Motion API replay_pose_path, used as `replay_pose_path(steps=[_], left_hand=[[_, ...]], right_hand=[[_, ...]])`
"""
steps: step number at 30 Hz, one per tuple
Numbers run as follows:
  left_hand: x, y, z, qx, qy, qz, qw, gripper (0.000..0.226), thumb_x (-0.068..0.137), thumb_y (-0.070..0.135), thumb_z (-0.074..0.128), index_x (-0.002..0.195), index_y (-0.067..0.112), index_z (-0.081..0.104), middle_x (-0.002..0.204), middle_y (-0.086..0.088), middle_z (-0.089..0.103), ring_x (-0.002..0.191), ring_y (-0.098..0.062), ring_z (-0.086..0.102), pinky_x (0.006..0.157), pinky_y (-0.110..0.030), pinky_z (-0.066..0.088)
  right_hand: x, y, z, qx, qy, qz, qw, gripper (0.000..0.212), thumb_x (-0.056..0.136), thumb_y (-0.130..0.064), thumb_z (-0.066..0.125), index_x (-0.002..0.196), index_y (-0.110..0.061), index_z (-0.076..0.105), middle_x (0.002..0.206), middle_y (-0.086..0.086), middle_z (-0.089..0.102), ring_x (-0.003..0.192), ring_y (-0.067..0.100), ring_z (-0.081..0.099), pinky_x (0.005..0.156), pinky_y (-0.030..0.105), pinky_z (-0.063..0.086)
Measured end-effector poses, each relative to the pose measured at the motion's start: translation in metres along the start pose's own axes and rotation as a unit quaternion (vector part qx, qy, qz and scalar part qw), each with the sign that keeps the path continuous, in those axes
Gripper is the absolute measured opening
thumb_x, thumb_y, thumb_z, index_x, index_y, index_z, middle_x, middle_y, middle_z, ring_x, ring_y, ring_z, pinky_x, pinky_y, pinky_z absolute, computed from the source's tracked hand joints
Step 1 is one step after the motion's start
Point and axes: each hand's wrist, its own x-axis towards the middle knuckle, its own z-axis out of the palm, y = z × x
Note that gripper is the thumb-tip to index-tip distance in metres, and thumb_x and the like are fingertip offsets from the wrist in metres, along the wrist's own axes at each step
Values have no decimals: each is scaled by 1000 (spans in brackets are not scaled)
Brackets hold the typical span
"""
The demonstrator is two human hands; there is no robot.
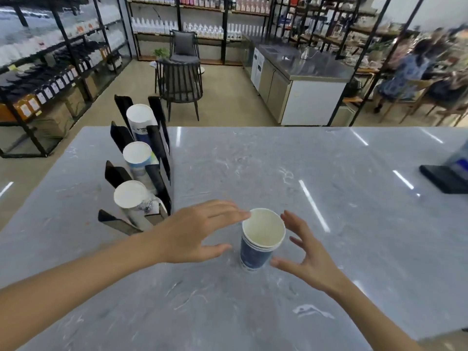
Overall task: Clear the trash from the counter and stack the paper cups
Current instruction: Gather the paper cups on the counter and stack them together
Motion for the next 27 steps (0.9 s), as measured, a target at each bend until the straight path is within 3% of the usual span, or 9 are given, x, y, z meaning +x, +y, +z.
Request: replay_pose_path(steps=[4,8,11,14,16,19,23,27], left_hand=[[15,9,22,1,-5,42,999,60,91,30,73,145,21,51,148,5,54,142,-14,45,113,-35,42],[24,15,33,18,28,87,996,47,88,19,77,133,16,65,133,1,68,130,-18,59,100,-38,53],[26,14,42,39,55,125,990,33,88,11,76,121,15,73,120,2,74,117,-19,68,94,-38,56],[25,12,44,34,77,127,988,35,88,0,73,118,19,76,115,4,76,107,-16,72,94,-38,56],[24,10,41,32,81,128,988,36,89,-1,70,117,20,76,115,4,76,106,-15,72,94,-39,56],[24,8,31,31,86,125,988,34,91,0,67,118,19,76,118,4,75,109,-15,72,95,-39,56],[26,4,11,37,109,123,986,30,91,0,67,116,15,77,117,1,76,109,-17,72,94,-40,57],[27,-4,-17,51,127,116,984,32,90,-2,70,119,11,75,122,-2,74,115,-21,70,98,-44,56]], right_hand=[[-3,33,35,11,0,45,999,117,60,-70,86,154,-33,25,151,-23,45,138,-5,45,109,23,40],[5,54,63,11,-13,40,999,108,68,-39,94,152,-19,30,144,-10,55,129,-5,54,103,15,44],[11,61,77,-1,4,43,999,100,67,-32,95,147,-17,37,140,-1,57,129,9,58,107,27,48],[16,62,85,-12,37,35,999,77,71,-27,93,131,-31,46,130,3,64,120,15,64,102,35,53],[17,63,88,-21,52,30,998,72,72,-23,93,123,-40,45,124,-4,66,112,2,66,95,22,54],[21,64,90,-4,46,29,999,71,73,-12,91,121,-40,46,119,-16,63,103,-17,64,82,3,49],[36,49,85,20,60,12,998,71,74,-15,90,122,-43,45,121,-20,63,107,-14,61,86,3,46],[57,24,79,19,50,-27,998,76,77,-25,88,128,-51,39,125,-46,54,116,-15,58,92,4,46]])
